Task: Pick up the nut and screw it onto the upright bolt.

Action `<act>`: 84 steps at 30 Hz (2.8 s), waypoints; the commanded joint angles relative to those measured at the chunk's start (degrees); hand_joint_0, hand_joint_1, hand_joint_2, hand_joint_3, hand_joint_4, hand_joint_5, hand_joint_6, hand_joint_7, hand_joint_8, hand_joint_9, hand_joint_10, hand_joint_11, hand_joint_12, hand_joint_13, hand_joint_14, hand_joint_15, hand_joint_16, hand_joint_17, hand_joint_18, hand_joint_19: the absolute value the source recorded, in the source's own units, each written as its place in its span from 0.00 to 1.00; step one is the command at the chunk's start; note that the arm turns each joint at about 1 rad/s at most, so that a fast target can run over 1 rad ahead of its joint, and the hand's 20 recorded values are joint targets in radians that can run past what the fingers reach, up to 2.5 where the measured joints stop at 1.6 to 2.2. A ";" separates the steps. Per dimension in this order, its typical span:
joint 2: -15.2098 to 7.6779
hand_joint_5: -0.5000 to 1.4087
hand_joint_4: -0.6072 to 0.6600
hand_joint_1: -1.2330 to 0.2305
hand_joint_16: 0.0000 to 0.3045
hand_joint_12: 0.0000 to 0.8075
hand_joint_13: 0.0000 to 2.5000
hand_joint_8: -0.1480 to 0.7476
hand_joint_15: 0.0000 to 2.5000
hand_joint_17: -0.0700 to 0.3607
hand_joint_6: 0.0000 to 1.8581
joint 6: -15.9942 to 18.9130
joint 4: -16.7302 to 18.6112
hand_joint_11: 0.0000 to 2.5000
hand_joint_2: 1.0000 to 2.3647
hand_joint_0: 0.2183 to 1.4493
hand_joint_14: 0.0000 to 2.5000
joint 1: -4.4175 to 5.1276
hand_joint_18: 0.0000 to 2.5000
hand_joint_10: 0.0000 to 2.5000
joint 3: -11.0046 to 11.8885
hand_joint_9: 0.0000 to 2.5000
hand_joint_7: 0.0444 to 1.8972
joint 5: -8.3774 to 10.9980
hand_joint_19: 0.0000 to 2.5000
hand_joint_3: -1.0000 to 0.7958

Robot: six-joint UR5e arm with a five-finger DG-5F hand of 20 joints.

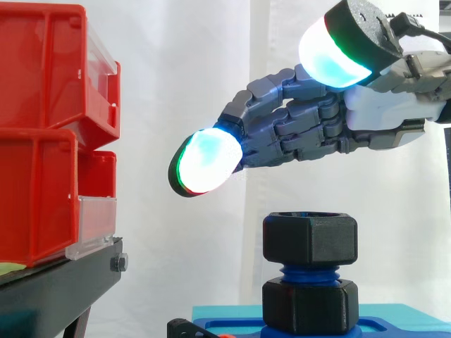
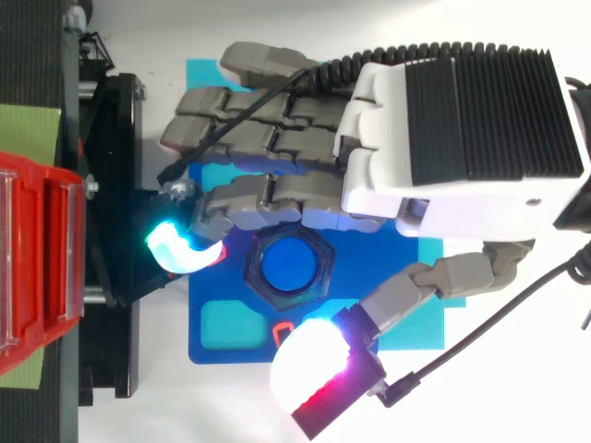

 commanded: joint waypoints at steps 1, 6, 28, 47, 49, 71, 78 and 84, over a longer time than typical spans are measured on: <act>0.00 0.12 0.53 0.62 0.14 0.41 0.04 0.42 0.00 0.39 0.27 0.00 0.00 0.00 0.00 0.14 0.00 0.00 0.00 0.00 -0.25 0.00 0.25 0.00 0.00 0.28; 0.00 0.12 0.56 0.59 0.14 0.39 0.02 0.43 0.00 0.39 0.27 0.09 1.32 0.00 0.00 0.15 0.00 0.00 0.00 0.00 -1.75 0.00 0.26 -0.17 0.00 0.28; 0.00 0.16 0.62 0.59 0.12 0.36 0.07 0.45 0.00 0.35 0.27 0.09 2.55 0.00 0.00 0.16 0.00 -0.09 0.00 0.00 -3.94 0.03 0.32 -0.70 0.00 0.28; 0.00 0.18 0.66 0.59 0.09 0.31 0.16 0.47 0.00 0.31 0.27 0.00 2.46 0.00 0.00 0.19 0.00 -1.14 0.06 0.00 -3.94 0.15 0.37 -1.23 0.00 0.28; 0.00 0.19 0.67 0.59 0.08 0.30 0.18 0.47 0.00 0.29 0.27 0.00 2.28 0.00 0.00 0.20 0.00 -1.32 0.07 0.00 -3.94 0.18 0.39 -1.49 0.00 0.28; 0.00 0.28 0.63 0.60 0.06 0.29 0.33 0.48 0.00 0.26 0.29 -1.76 3.69 0.00 0.00 0.22 0.00 -4.57 0.16 0.00 -3.94 0.43 0.71 -3.43 0.00 0.28; 0.00 0.30 0.53 0.59 0.03 0.21 0.49 0.42 0.00 0.22 0.35 -2.64 5.18 0.02 0.00 0.24 0.00 -5.89 0.33 0.00 -4.82 0.69 0.61 -5.89 0.00 0.28; 0.00 0.29 0.59 0.60 0.04 0.26 0.46 0.48 0.00 0.23 0.27 -2.64 6.68 0.03 0.00 0.24 0.00 -6.24 0.27 0.00 -4.82 0.64 0.74 -6.85 0.00 0.28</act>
